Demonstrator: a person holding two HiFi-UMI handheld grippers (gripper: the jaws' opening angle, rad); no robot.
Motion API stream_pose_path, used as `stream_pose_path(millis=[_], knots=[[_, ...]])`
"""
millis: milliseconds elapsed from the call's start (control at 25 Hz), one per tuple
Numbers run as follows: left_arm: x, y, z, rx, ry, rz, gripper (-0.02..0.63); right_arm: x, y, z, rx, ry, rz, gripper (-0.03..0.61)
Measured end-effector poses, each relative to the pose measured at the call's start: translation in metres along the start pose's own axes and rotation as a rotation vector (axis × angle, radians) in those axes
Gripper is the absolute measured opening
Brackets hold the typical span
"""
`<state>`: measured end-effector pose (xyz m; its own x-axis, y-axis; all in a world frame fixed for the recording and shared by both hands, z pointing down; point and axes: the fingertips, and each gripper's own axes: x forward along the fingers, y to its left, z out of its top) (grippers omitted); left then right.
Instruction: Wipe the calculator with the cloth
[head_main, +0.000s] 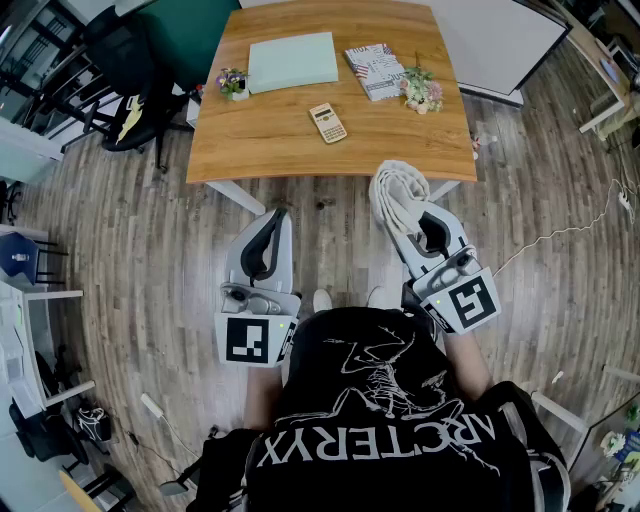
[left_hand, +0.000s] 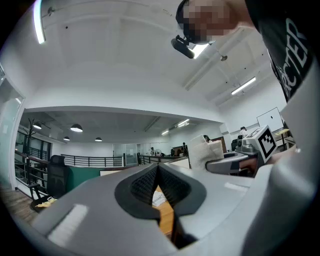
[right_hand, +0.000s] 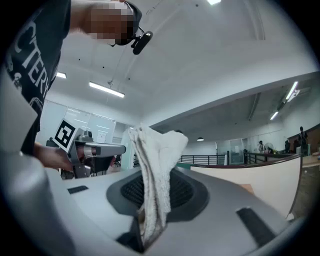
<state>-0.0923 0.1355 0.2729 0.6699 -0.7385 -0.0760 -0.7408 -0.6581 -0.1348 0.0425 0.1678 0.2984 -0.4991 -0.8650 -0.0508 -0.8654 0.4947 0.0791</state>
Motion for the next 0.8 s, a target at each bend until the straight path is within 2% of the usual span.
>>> stream_pose_path(millis=[520,800], knots=[[0.012,0.005,-0.001,0.029,0.004,-0.029,0.009,0.004,-0.014,-0.001,-0.045,0.018,-0.034,0.092],[0.021,0.001,-0.010,-0.004,0.062,-0.028,0.009,0.011,-0.014,0.000,-0.111,0.029,-0.018,0.092]])
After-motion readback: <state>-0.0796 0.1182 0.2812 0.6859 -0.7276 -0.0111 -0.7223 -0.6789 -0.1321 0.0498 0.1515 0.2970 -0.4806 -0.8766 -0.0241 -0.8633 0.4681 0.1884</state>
